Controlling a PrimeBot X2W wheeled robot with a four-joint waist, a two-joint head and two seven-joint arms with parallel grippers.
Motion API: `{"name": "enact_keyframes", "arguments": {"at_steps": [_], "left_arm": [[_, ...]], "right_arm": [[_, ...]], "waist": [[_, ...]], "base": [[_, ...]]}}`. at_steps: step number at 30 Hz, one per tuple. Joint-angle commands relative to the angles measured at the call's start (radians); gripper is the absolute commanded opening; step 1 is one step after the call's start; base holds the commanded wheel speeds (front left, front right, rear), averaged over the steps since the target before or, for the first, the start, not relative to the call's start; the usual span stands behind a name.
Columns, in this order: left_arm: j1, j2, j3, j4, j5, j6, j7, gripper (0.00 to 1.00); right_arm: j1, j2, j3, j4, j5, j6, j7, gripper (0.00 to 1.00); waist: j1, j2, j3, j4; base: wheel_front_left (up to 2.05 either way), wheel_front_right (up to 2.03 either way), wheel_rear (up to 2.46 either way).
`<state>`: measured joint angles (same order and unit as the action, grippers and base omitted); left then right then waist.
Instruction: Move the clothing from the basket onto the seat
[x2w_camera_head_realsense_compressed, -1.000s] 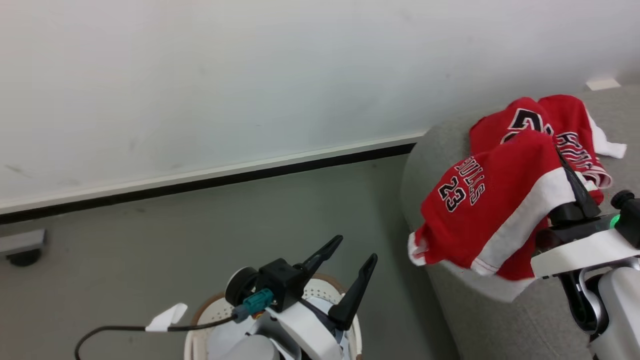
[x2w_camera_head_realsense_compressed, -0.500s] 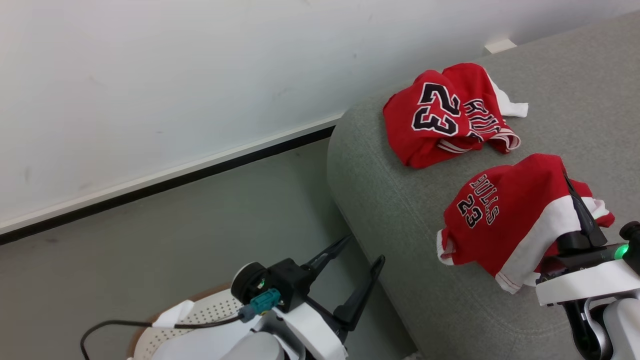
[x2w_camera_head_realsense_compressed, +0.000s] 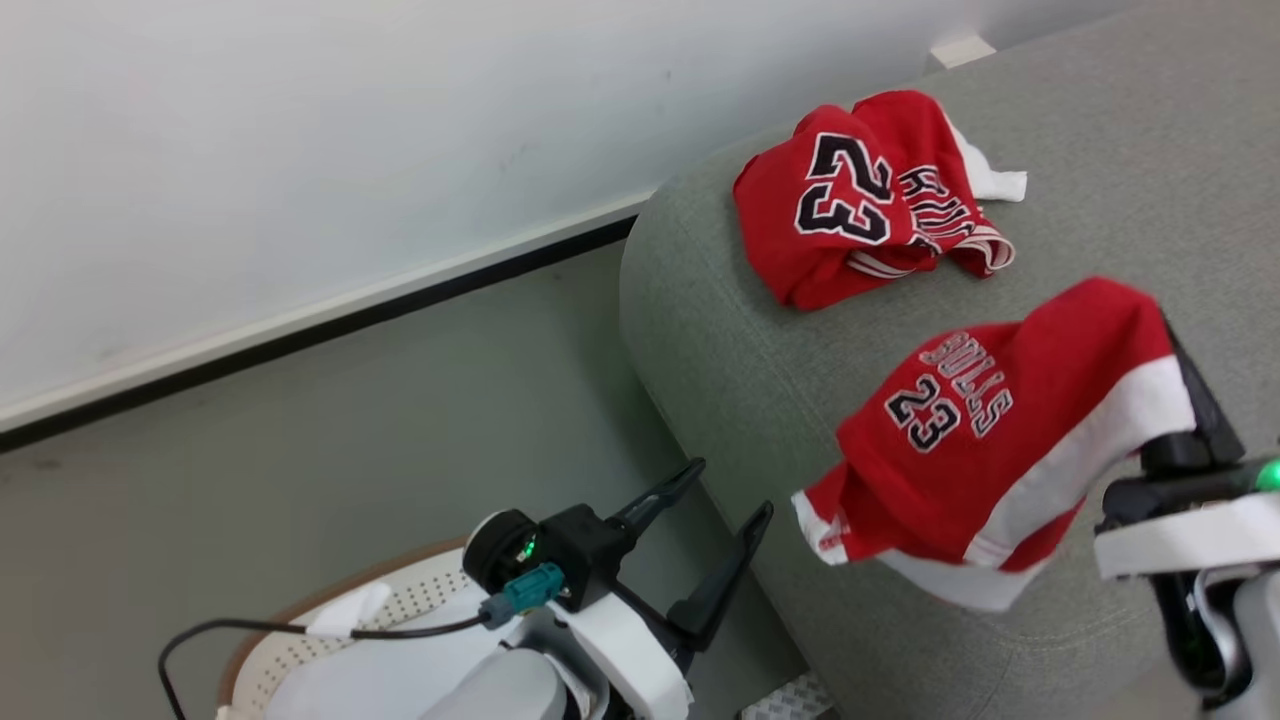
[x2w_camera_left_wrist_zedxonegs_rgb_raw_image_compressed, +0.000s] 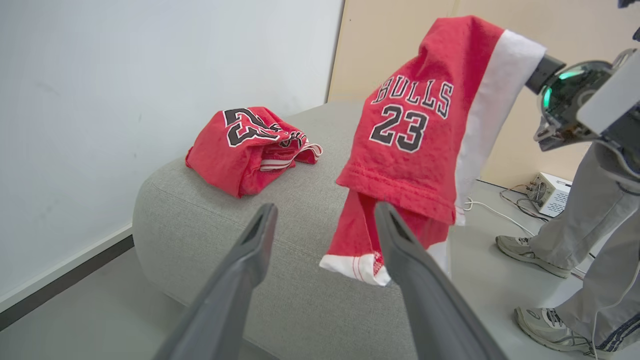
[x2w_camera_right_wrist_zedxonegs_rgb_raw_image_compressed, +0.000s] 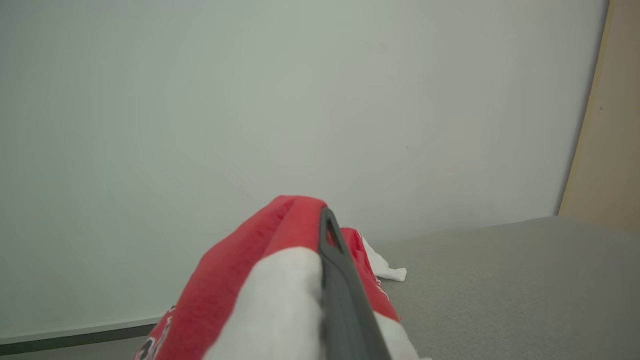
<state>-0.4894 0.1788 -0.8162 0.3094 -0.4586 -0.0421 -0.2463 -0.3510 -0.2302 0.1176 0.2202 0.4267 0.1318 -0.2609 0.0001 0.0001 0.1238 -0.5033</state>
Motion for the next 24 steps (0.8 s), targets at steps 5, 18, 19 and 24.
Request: {"name": "enact_keyframes", "arguments": {"at_steps": [5, 18, 19, 24], "left_arm": [[-0.033, 0.039, 0.008, -0.021, 0.012, 0.004, 0.024, 1.0], [-0.115, 0.128, 0.027, -0.123, 0.037, 0.005, 0.091, 1.0], [-0.123, 0.133, 0.029, -0.13, 0.039, 0.006, 0.093, 1.0], [-0.146, 0.148, 0.039, -0.155, 0.046, 0.009, 0.098, 1.0]], "right_arm": [[-0.137, -0.053, -0.026, -0.014, 0.039, -0.002, 0.056, 0.0], [-0.533, -0.281, -0.147, 0.204, 0.04, -0.002, 0.154, 0.0], [-0.551, -0.291, -0.151, 0.238, 0.028, -0.002, 0.157, 0.0], [-0.621, -0.31, -0.159, 0.432, -0.049, -0.002, 0.197, 0.0]], "waist": [[-0.0001, -0.0001, 0.084, 0.035], [-0.0001, -0.0001, 0.355, 0.174], [-0.0001, -0.0001, 0.372, 0.186], [-0.0001, -0.0001, 0.438, 0.234]], "base": [[0.0, 0.0, 0.0], [0.0, 0.0, 0.0], [0.0, 0.0, 0.0], [0.0, 0.0, 0.0]]}}
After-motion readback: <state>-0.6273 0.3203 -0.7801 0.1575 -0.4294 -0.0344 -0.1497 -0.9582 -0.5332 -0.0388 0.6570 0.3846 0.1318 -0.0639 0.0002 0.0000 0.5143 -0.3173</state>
